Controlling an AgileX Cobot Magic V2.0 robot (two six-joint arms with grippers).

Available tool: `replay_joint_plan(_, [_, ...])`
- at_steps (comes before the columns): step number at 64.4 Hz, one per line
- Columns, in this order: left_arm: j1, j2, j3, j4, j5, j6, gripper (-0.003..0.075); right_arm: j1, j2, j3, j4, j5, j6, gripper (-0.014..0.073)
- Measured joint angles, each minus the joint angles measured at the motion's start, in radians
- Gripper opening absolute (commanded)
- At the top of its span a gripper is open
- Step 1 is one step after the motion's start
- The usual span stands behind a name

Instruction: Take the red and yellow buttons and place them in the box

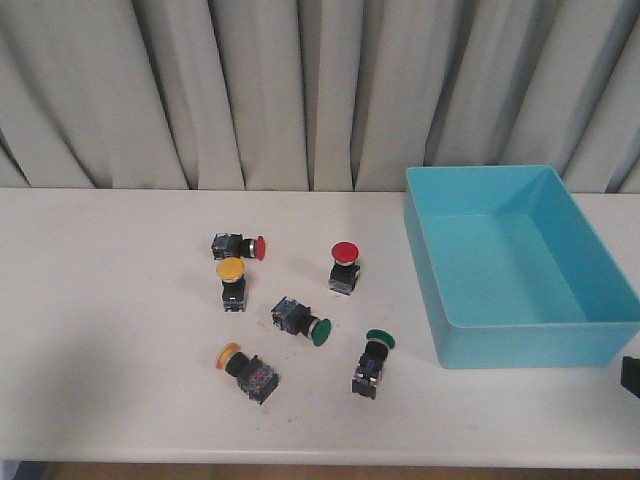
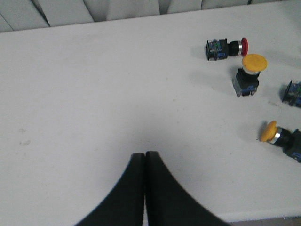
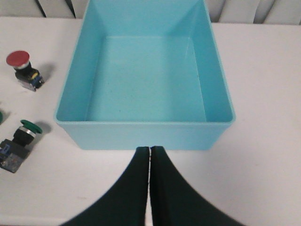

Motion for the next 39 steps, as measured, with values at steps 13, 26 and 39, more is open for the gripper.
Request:
replay_joint_plan(13, [0.0,0.052,0.0,0.0,0.002,0.001,0.0058,0.0,0.058,0.0,0.0,0.007,0.0,0.0057])
replay_joint_plan(26, [0.0,0.057,0.0,0.0,0.002,0.017,0.0338,0.0,0.062,0.0,-0.003,0.009,-0.027,0.0281])
replay_joint_plan(39, [0.0,0.057,0.0,0.0,0.0,0.029,0.0571,0.0,0.062,0.0,-0.003,0.012,-0.03,0.0497])
